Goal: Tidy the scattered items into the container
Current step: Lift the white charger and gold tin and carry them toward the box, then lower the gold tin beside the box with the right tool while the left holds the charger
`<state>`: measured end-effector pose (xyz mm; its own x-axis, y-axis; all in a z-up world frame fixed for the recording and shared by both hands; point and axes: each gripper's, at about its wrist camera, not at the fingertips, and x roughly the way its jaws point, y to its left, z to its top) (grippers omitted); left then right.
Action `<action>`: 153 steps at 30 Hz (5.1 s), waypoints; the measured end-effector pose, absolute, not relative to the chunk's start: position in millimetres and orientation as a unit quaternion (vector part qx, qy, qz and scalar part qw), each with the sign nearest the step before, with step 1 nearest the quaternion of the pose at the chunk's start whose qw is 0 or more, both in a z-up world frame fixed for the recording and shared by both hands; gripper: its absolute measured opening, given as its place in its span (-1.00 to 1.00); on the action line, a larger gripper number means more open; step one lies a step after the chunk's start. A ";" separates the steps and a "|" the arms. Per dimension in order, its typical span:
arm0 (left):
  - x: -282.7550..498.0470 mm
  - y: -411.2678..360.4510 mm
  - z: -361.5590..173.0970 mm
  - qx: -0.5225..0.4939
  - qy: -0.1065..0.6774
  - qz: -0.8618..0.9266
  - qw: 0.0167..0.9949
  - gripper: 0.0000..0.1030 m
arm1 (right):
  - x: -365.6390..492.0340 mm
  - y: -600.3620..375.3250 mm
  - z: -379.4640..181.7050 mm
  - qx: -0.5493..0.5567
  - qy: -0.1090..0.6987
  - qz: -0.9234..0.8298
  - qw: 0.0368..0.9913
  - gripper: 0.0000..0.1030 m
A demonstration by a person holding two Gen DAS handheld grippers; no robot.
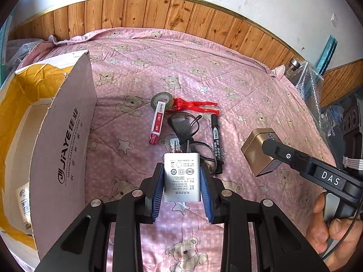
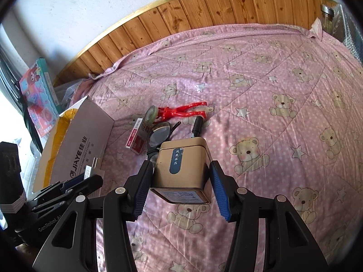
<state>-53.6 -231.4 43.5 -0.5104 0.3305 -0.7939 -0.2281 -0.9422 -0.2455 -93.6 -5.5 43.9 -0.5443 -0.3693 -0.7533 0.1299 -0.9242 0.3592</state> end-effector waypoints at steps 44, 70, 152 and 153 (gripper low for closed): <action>-1.1 -281.7 110.3 -0.396 -0.103 0.897 0.167 -0.39 | -41.9 -65.1 119.3 0.399 -0.087 -0.894 0.185 0.05; 14.9 -345.0 121.1 -0.369 -0.153 0.904 0.149 -0.39 | -38.2 -133.8 127.2 0.411 -0.022 -0.889 0.201 -0.78; 31.9 -387.3 116.8 -0.374 -0.172 0.900 0.141 -0.39 | -17.7 -195.5 74.3 0.443 -0.018 -0.863 0.244 0.01; 31.8 -388.2 116.2 -0.375 -0.173 0.900 0.140 -0.39 | -18.0 -196.6 77.0 0.441 -0.017 -0.863 0.244 0.01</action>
<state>31.8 -388.2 116.2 -0.6798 0.3815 -0.6264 -0.1225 -0.9011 -0.4159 -18.0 -196.6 77.0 -0.4918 -0.4367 -0.7533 0.4061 -0.8803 0.2452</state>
